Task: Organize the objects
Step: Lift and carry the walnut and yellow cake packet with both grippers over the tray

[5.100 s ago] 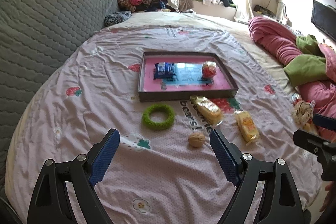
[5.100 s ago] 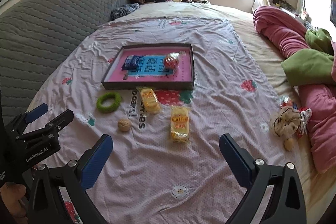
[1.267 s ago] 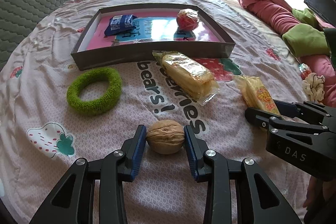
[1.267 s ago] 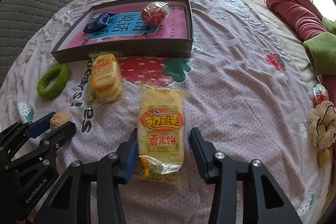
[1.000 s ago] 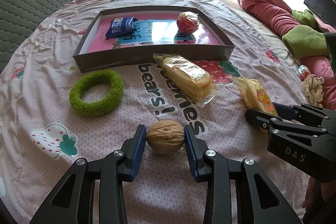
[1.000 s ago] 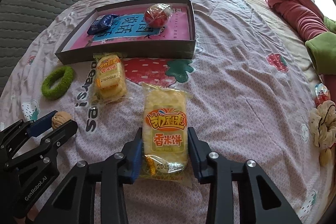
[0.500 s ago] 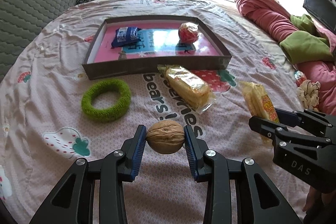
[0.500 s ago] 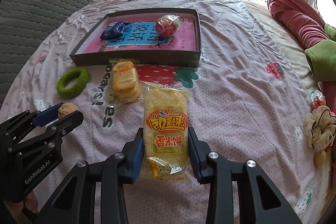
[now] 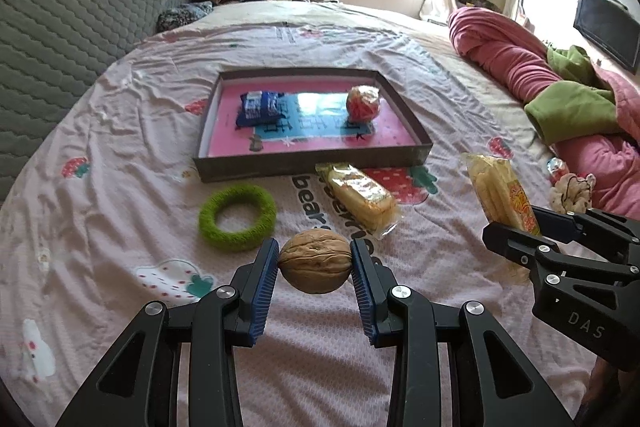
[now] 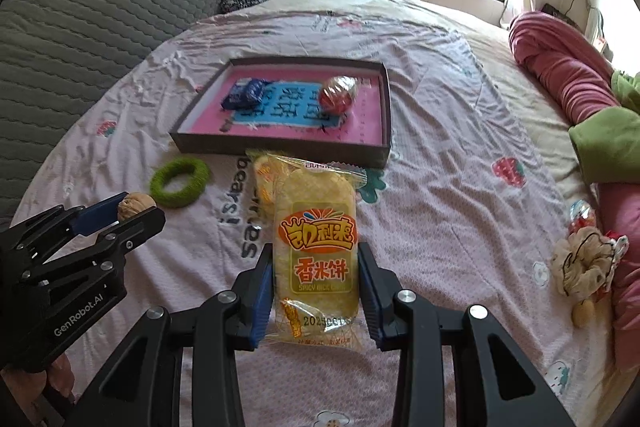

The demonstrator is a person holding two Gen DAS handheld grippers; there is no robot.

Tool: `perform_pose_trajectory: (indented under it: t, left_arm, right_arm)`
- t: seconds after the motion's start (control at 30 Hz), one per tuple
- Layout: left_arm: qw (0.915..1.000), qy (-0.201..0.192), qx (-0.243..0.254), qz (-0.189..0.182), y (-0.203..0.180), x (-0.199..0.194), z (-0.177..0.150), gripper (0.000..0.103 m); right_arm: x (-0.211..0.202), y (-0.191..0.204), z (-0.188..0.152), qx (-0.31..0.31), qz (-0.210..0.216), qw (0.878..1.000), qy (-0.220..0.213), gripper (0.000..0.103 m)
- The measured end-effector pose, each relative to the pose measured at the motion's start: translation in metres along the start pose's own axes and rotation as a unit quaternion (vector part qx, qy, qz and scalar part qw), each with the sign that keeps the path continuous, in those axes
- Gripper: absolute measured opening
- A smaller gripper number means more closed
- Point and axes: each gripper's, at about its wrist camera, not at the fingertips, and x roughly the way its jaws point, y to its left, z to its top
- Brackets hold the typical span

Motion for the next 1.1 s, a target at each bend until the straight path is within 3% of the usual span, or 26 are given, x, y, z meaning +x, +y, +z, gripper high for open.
perform_pose_trajectory:
  t: [0.63,1.1]
  left_arm:
    - [0.9983,-0.057,-0.002,0.014,0.012,-0.093,0.021,0.038]
    - [0.9961,-0.086,0.005,0.016,0.004,-0.136,0.047,0.038]
  right_arm:
    - [-0.091,0.039,0.024,-0.023,0.004,0.997,-0.071,0.039]
    - [-0.144,0.049,0.039,-0.030,-0.001,0.993,-0.111,0.039]
